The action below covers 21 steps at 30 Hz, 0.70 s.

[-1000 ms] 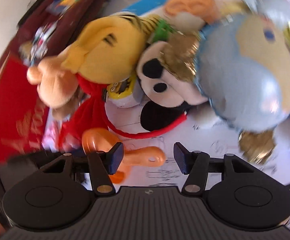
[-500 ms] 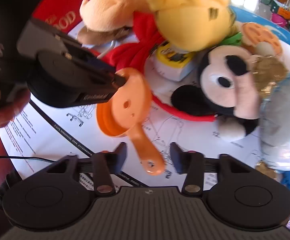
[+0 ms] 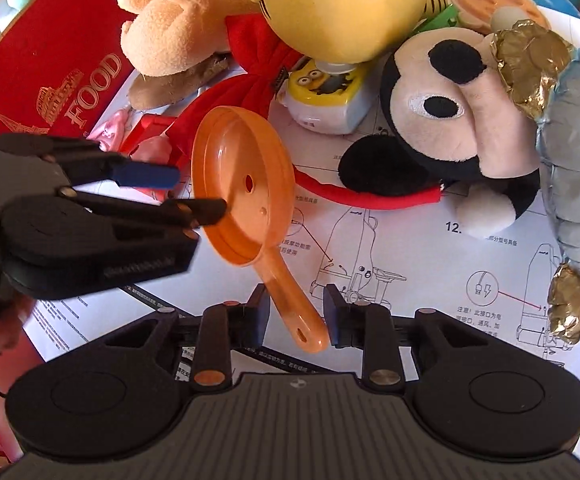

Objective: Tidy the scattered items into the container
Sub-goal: 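Close the right tool on the orange ladle's handle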

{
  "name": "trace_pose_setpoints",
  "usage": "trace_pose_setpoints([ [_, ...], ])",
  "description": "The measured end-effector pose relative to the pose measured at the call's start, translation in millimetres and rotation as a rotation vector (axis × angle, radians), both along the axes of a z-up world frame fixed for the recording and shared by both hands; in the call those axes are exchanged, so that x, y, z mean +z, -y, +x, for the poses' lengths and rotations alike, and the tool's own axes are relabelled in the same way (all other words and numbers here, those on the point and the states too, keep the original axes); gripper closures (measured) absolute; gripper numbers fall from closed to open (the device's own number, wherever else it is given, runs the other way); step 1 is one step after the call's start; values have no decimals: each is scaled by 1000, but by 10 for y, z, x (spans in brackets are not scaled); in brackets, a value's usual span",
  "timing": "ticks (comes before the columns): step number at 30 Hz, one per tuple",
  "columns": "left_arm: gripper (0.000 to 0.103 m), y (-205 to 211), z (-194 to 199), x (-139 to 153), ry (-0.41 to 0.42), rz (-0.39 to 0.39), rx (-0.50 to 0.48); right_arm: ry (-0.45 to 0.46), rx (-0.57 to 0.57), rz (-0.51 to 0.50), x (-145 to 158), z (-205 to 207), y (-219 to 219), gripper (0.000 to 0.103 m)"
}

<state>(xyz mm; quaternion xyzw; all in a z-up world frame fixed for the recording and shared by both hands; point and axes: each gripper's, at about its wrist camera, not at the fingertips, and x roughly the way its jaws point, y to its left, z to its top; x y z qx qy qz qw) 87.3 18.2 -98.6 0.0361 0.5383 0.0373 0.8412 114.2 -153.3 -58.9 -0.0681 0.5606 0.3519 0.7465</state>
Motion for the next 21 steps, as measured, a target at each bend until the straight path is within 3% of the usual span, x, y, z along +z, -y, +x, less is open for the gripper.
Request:
trace_pose_setpoints([
  [3, 49, 22, 35, -10, 0, -2, 0, -7, -6, 6, 19, 2, 7, 71],
  [5, 78, 31, 58, -16, -2, -8, 0, -20, -16, 15, 7, 17, 17, 72],
  [11, 90, 42, 70, -26, 5, 18, 11, -71, -44, 50, 8, 42, 54, 75],
  [21, 95, -20, 11, 166, 59, 24, 34, -70, -27, 94, 150, -11, 14, 79],
])
